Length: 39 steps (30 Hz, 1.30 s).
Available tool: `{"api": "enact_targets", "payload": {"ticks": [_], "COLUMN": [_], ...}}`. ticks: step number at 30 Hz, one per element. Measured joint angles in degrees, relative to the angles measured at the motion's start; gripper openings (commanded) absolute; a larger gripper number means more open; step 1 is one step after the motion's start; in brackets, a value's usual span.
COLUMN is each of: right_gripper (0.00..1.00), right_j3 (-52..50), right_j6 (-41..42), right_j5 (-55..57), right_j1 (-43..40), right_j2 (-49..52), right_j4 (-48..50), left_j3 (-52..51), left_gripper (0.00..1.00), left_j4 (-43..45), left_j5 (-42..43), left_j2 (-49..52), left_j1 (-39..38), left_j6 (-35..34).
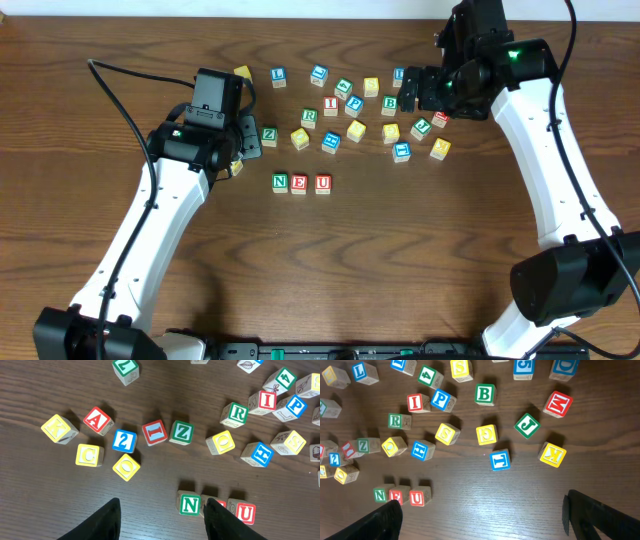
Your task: Spell out NEURIPS
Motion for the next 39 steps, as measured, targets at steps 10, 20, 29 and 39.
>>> {"api": "enact_targets", "payload": {"ticks": [10,20,29,39], "right_gripper": [0.99,0.99,0.99,0.99], "right_j3": [-0.02,-0.02,-0.04,-0.04], "right_j6": [0.28,0.28,0.28,0.28], "right_j5": [0.0,0.0,0.0,0.0], "right_j1": [0.0,0.0,0.0,0.0], "right_j2": [0.0,0.0,0.0,0.0], "right_j4": [0.0,0.0,0.07,-0.33], "left_j3": [0.0,0.0,0.52,12.85], "left_gripper": [0.53,0.53,0.53,0.53], "left_j4": [1.03,3.23,5.42,2.12], "left_j5": [1.6,1.95,2.82,4.83], "left_j2": [0.0,0.0,0.9,14.4], "left_j1": [0.0,0.0,-0.37,-1.05], "left_j6": [0.0,0.0,0.24,3.19]}}
